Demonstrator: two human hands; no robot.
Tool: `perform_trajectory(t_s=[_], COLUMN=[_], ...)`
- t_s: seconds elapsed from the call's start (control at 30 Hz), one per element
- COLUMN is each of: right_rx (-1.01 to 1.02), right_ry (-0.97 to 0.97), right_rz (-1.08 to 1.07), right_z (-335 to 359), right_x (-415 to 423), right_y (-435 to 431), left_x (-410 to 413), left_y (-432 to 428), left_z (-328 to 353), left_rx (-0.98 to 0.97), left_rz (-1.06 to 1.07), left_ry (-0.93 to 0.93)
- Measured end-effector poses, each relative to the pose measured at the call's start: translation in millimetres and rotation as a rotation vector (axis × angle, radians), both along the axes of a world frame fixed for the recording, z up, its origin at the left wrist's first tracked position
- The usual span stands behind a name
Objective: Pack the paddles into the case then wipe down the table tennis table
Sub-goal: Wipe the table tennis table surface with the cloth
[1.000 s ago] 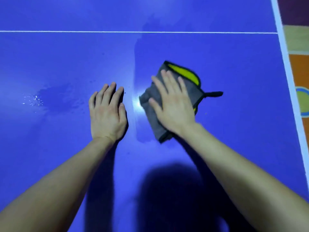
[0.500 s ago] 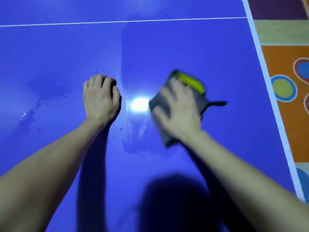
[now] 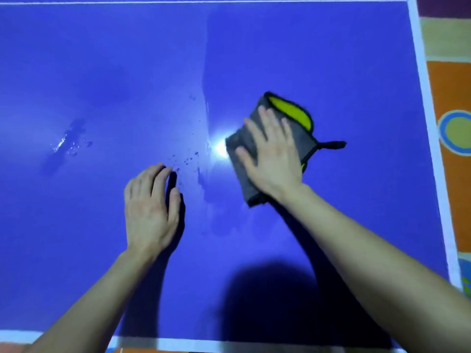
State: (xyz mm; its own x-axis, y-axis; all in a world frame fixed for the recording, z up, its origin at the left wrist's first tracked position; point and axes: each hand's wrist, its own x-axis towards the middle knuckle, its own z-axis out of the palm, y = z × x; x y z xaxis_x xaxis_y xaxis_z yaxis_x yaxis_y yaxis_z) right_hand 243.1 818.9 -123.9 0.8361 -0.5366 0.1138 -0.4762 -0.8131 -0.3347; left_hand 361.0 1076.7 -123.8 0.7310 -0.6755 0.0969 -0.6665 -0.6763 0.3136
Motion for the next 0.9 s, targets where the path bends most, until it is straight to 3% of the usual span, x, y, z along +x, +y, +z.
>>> perform_trajectory(t_s=[0.1, 0.17, 0.33, 0.43, 0.5, 0.6, 0.67, 0.7, 0.83, 0.9], right_rx=[0.053, 0.054, -0.059, -0.030, -0.003, 0.081, 0.064, 0.044, -0.018, -0.028], right_ry=[0.067, 0.066, 0.110, 0.077, -0.010, 0.056, 0.081, 0.065, 0.044, 0.077], right_rz=[0.453, 0.565, -0.052, -0.177, -0.034, 0.461, 0.683, 0.687, 0.152, -0.034], right_z=[1.8, -1.1, 0.2, -3.0, -2.3, -1.0, -2.8, -6.6, -2.5, -1.9], right_x=[-64.1, -85.6, -71.2, -63.1, -75.3, -118.1, -128.9, -121.3, -38.2, -9.7], right_y=[104.1, 82.0, -79.1, -61.2, 16.7, 132.2, 128.0, 105.2, -21.6, -40.7], left_x=[-27.0, -39.0, -49.1, -48.8, -50.4, -50.6, -51.3, -51.3, -50.7, -50.1], left_y=[18.2, 26.9, 33.5, 32.2, 32.0, 29.6, 30.0, 29.9, 30.3, 30.8], left_z=[1.4, -1.5, -14.9, -16.9, -16.5, -14.0, -14.1, -14.0, -15.9, -17.3], left_rx=[0.022, 0.060, 0.059, 0.043, 0.041, 0.051, 0.051, 0.051, 0.044, 0.037], left_rz=[-0.012, -0.046, -0.064, -0.050, -0.041, -0.041, -0.041, -0.041, -0.030, -0.033], left_ry=[-0.003, -0.009, -0.043, -0.066, -0.075, -0.090, -0.102, -0.106, -0.094, -0.099])
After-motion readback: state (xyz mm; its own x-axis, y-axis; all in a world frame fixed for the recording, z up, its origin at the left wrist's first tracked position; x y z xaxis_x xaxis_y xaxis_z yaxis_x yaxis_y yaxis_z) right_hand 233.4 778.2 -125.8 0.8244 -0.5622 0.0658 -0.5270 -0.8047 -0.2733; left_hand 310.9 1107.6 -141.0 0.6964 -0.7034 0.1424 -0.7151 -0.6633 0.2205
